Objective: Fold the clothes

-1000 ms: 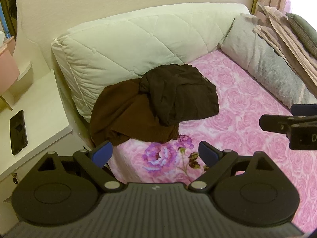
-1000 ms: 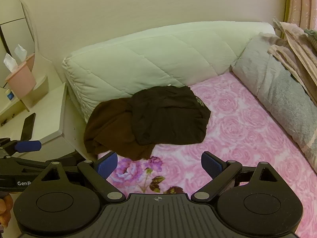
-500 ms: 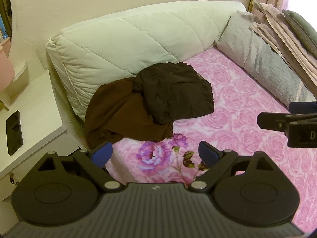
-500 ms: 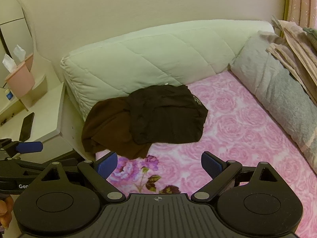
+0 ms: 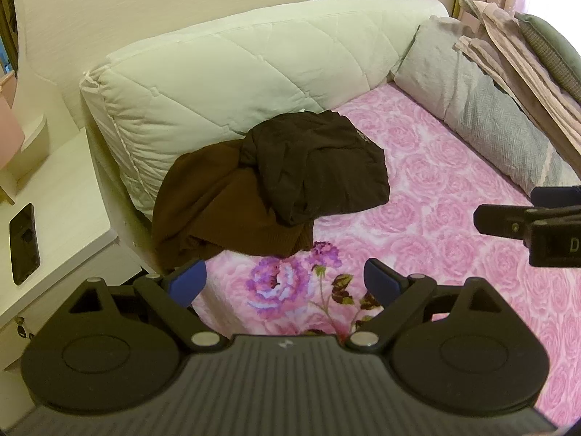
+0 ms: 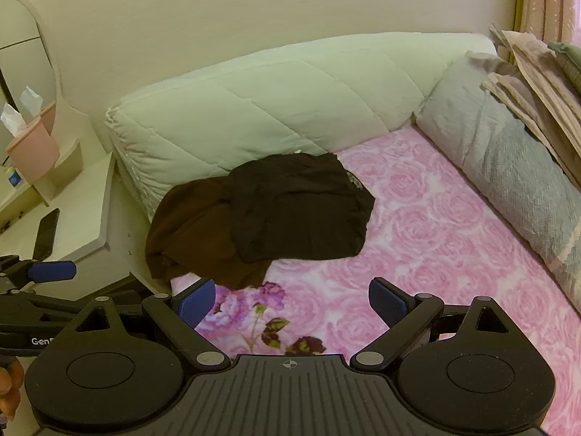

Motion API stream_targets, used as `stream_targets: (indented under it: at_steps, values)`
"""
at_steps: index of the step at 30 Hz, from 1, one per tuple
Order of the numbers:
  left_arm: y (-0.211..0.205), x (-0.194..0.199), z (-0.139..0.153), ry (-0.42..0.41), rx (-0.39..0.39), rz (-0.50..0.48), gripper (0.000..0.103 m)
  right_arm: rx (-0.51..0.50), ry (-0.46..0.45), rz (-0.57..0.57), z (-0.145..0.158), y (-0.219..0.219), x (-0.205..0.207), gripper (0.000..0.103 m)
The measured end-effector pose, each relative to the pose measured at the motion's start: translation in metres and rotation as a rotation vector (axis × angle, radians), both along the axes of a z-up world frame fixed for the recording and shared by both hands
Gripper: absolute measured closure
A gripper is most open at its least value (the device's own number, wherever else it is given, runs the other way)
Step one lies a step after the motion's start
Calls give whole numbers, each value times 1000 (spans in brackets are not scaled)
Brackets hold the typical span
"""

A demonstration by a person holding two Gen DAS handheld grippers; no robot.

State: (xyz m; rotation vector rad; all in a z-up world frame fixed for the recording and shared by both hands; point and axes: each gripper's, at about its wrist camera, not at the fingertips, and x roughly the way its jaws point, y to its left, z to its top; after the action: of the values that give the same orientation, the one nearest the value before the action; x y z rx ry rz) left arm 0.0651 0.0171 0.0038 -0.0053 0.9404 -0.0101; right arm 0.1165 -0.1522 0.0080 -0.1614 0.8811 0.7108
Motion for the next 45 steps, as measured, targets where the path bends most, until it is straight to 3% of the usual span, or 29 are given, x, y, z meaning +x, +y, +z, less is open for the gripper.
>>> stream_targets:
  at_steps: [25,37,45]
  values:
    - [-6,-3,-5,19,8,13,11,2,8,15,-5,-6,6,9]
    - [-31,-9,-7,57,71,-94,11,32,89,13,-27,-35,24,9]
    - [-23,41,-36,76,88,-186,11,-3,105,-75,-46,-31,50,9]
